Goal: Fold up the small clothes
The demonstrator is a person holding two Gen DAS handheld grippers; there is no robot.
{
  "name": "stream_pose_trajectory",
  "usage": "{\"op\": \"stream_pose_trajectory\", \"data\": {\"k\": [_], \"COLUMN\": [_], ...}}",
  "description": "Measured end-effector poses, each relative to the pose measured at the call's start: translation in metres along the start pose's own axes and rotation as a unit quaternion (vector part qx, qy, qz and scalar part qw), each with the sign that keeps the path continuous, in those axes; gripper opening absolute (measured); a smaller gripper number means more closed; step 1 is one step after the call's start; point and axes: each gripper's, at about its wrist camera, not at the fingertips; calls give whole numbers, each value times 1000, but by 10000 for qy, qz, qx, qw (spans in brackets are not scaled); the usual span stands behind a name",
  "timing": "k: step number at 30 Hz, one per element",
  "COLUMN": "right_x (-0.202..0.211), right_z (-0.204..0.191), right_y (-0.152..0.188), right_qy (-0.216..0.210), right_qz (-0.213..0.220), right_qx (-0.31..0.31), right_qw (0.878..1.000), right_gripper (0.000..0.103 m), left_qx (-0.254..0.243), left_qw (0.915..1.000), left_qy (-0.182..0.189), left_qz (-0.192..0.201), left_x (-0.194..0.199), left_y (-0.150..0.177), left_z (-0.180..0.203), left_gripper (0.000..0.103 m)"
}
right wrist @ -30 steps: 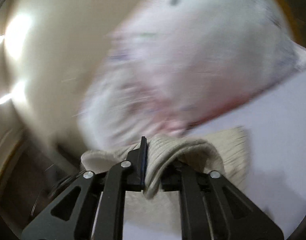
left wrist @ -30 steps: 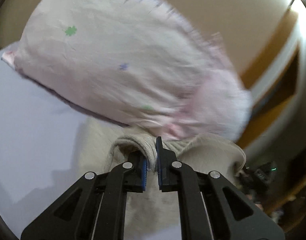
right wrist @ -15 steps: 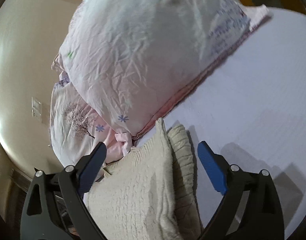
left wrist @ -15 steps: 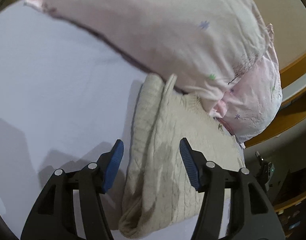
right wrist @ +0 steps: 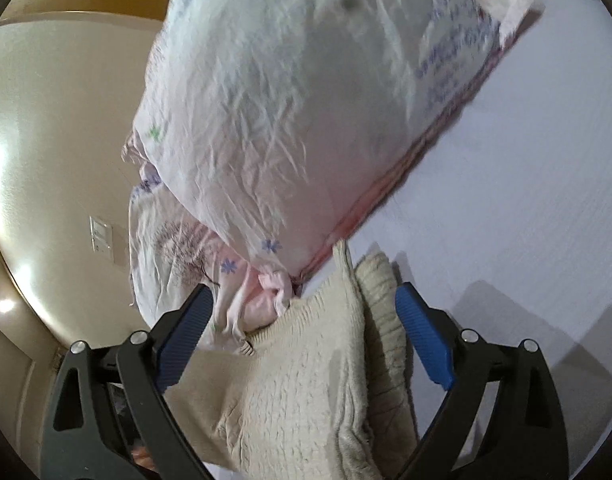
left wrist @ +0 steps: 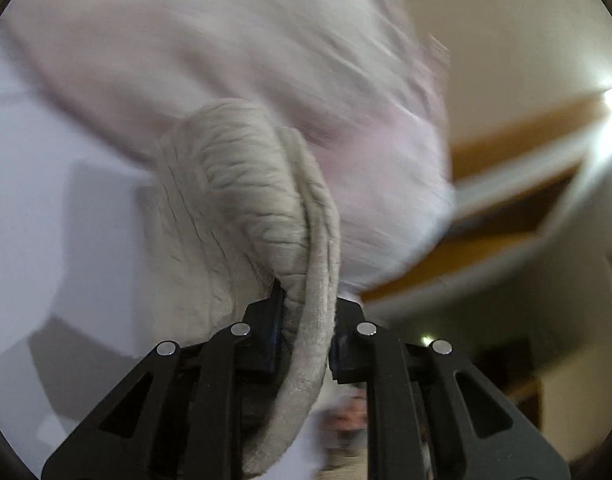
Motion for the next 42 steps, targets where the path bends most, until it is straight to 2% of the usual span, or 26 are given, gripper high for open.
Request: {"op": "stream_pose_trajectory", "data": {"k": [1, 2, 4, 5, 7, 8, 10, 11, 12, 13, 14, 15, 17, 20, 23, 25, 27, 28, 29, 33, 35, 37, 39, 40, 41, 42], "right_x": [5, 9, 16, 19, 23, 25, 29, 31, 31, 29, 25, 16, -2, -33, -54, -59, -66, -72, -73, -68, -67, -75, -93, -104, -115, -115], "right_z": [-2, -3, -2, 0, 6, 9, 14, 15, 14, 12, 9, 5, 2, 7, 6, 2, 0, 2, 5, -3, -21, -43, -62, -71, -79, -82], "right_y": [0, -1, -2, -3, -6, -7, -11, -12, -15, -16, -19, -22, -28, -37, -40, -40, -34, -30, -26, -11, -3, 5, 15, 22, 27, 26], "right_qy": [85, 182, 339, 419, 614, 699, 608, 487, 355, 326, 327, 407, 614, 808, 962, 1056, 1013, 946, 899, 612, 384, 227, 364, 598, 1063, 1416], "right_qz": [99, 191, 302, 330, 330, 322, 250, 154, -41, -272, -539, -1006, -1692, -2415, -2674, -2734, -2868, -2951, -2880, -2539, -2515, -2553, -2696, -2813, -2884, -2731], "right_qx": [53, 113, 150, 140, 115, 70, -86, -129, -137, -91, -13, 104, 132, -168, -175, -75, 48, 27, -10, 99, 366, 744, 1153, 1402, 1646, 1729], "right_qw": [9999, 9996, 9989, 9985, 9975, 9970, 9978, 9986, 9993, 9991, 9980, 9940, 9836, 9669, 9586, 9560, 9526, 9508, 9534, 9652, 9664, 9637, 9553, 9474, 9373, 9357], "right_gripper": [92, 92, 92, 92, 92, 92, 92, 95, 98, 101, 101, 101, 101, 101, 101, 98, 76, 55, 51, 42, 40, 39, 43, 49, 52, 54], "left_qx": [-78, -145, 116, 532, 964, 740, 256, 112, 37, -78, -303, -482, -547, -169, -245, -327, -369, -330, -275, -365, -607, -907, -1309, -1440, -1569, -1565], "left_qw": [9997, 9977, 9886, 9759, 9553, 9555, 9624, 9677, 9736, 9814, 9906, 9923, 9890, 9840, 9734, 9674, 9670, 9700, 9730, 9785, 9795, 9777, 9680, 9619, 9507, 9427], "left_qy": [176, 504, 1104, 1470, 1910, 1874, 1744, 1618, 1421, 1056, 271, -375, -1058, -1387, -1865, -2114, -2168, -2055, -1929, -1603, -1403, -1488, -1956, -2196, -2592, -2876], "left_qz": [-125, -421, -1021, -1525, -2043, -2153, -2066, -1931, -1788, -1602, -1309, -1075, -880, -1109, -1310, -1355, -1285, -1255, -1235, -1247, -1314, -1176, -868, -757, -660, -635], "left_x": [-18, -59, -123, -166, -208, -215, -202, -185, -169, -152, -127, -109, -88, -89, -109, -116, -127, -131, -135, -130, -106, -83, -55, -42, -33, -31], "left_y": [-2, -6, -11, -12, -3, 2, 6, 6, 5, 2, 0, 0, 2, 6, 14, 19, 20, 21, 19, 22, 25, 29, 33, 33, 34, 30], "left_z": [10, 23, 28, 22, 17, 24, 35, 36, 35, 34, 30, 26, 10, -18, -25, -27, -26, -28, -30, -32, -23, -13, -5, -6, -8, -13], "left_gripper": [18, 18, 25, 25, 25, 25, 25, 26, 37, 56, 63, 67, 69, 70, 74, 82, 83, 83, 82, 49, 42, 42, 42, 43, 44, 47]}}
Point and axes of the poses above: each gripper's, at about its wrist camera, not at the fingertips, and x roughly against the way its jaws point, z to its right, y to its underside, and after that the axes turned 15 degrees about -z, right-handed
